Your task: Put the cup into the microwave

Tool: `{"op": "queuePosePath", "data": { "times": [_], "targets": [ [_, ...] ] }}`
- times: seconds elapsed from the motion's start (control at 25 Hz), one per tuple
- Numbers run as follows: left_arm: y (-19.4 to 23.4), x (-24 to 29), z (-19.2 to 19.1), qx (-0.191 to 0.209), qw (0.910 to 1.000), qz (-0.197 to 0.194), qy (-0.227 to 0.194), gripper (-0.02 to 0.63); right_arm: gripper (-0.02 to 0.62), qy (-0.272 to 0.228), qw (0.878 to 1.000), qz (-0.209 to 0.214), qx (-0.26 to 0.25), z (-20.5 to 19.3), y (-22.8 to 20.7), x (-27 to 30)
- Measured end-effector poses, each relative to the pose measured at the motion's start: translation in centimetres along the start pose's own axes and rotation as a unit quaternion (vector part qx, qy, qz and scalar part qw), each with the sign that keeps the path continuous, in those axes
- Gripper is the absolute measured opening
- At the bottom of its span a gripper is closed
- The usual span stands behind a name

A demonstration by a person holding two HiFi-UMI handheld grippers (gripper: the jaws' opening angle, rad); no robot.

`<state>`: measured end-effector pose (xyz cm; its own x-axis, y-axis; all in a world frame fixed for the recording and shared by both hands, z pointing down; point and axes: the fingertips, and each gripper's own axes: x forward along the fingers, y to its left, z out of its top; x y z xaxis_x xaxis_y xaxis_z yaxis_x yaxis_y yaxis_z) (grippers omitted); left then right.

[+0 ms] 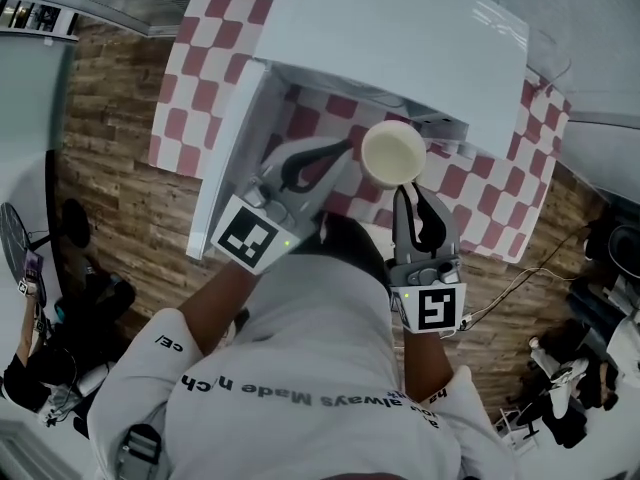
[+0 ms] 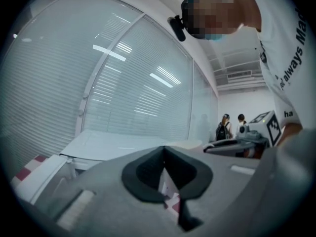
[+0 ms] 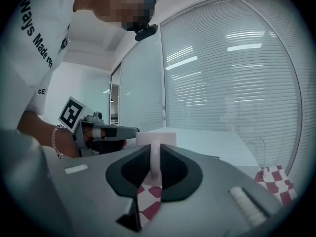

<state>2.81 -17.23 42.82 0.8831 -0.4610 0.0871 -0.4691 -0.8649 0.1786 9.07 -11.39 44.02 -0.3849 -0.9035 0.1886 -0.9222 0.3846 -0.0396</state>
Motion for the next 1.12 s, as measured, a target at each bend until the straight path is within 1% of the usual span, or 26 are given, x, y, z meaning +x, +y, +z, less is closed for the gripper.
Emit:
{"op": "queuePosePath", "data": {
  "times": [0.32, 0.68, 0.88, 0.96, 1.12],
  "targets": [
    [2.7, 1.1, -2.4, 0.001, 0.9998, 0.017, 0.003, 0.005, 0.041, 0.012, 1.0, -0.009, 0.001, -3.6, -1.0, 3.1],
    [5.8, 3.1, -7.2, 0.004, 0.9989, 0.043, 0.016, 0.005, 0.041, 0.024, 1.0, -0.015, -0.009, -8.4, -2.6, 7.2],
    [7.2, 3.7, -9.2, 0.01, 0.9983, 0.053, 0.022, 0.005, 0.041, 0.021, 0.999, -0.026, -0.003, -9.8, -3.4, 8.9],
    [7.9, 3.9, -9.9, 0.014, 0.998, 0.058, 0.023, 0.005, 0.041, 0.026, 0.999, -0.026, -0.008, -10.5, -3.7, 9.3],
    [8.9, 4.5, -10.8, 0.01, 0.9977, 0.061, 0.027, 0.005, 0.041, 0.024, 0.999, -0.03, -0.01, -11.1, -4.2, 10.7]
  ]
}}
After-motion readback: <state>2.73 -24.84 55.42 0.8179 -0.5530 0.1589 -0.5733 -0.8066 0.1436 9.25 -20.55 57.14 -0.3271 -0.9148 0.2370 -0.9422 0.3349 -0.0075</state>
